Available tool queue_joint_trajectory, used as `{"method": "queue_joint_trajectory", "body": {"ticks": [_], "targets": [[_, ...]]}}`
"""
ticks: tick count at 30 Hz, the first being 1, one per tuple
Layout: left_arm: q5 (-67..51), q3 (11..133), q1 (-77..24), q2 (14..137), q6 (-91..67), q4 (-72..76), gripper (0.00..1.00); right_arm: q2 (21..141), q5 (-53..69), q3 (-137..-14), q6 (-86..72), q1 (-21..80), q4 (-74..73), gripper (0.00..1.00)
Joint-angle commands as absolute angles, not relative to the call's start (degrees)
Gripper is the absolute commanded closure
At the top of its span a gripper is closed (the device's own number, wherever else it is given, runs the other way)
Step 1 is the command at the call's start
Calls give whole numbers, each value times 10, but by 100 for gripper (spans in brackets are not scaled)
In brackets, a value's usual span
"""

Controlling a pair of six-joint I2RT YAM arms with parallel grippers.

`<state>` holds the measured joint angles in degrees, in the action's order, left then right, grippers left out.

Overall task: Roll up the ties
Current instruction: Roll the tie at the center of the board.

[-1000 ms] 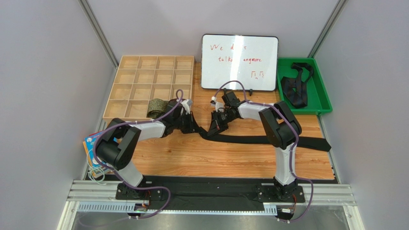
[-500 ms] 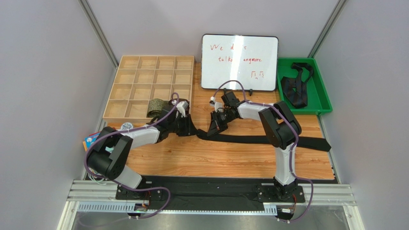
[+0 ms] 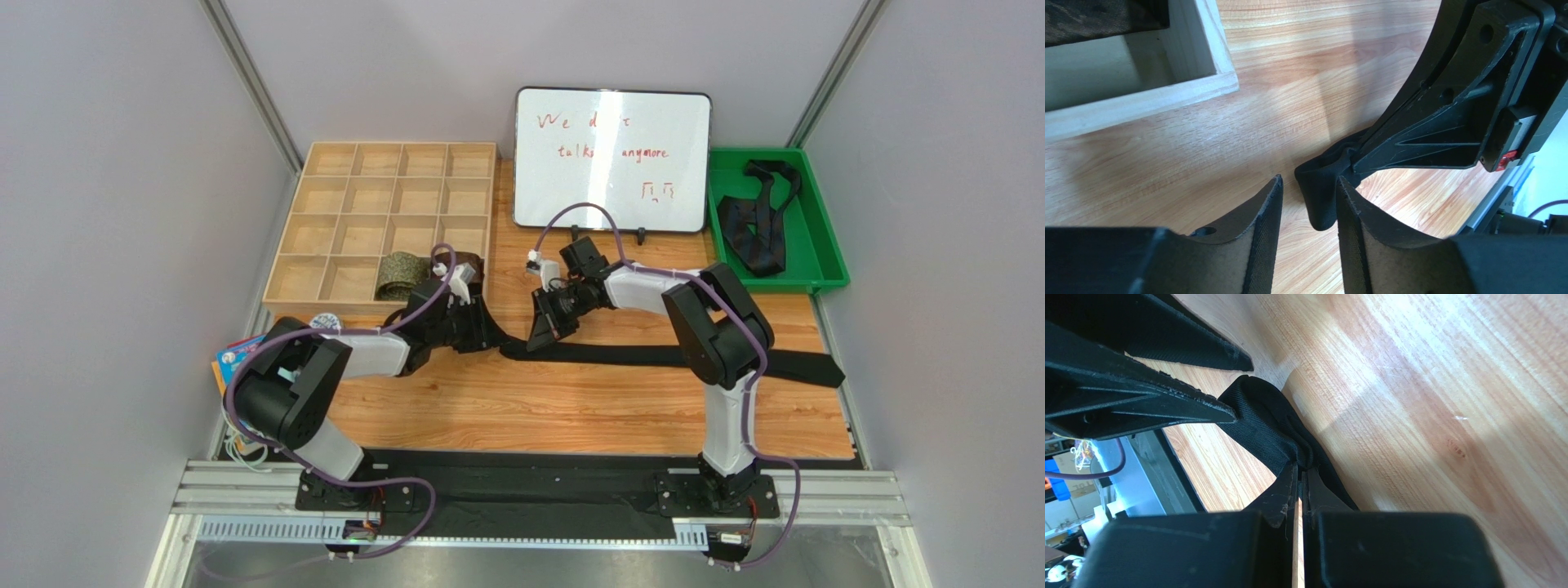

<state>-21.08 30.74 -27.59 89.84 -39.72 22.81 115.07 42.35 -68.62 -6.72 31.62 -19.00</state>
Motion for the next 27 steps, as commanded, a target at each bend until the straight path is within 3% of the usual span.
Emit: {"method": "queue_joint_trajectory", "body": {"ticks": [1, 15, 27], "targets": [[-231, 297, -274, 894, -419, 258, 62, 1163, 327, -665, -25, 322, -193, 100], [-243, 332, -321, 864, -445, 233, 93, 1168, 337, -671, -54, 323, -194, 100], [-193, 361, -339, 959, -459, 219, 95, 1167, 376, -674, -90, 323, -196, 100]]}}
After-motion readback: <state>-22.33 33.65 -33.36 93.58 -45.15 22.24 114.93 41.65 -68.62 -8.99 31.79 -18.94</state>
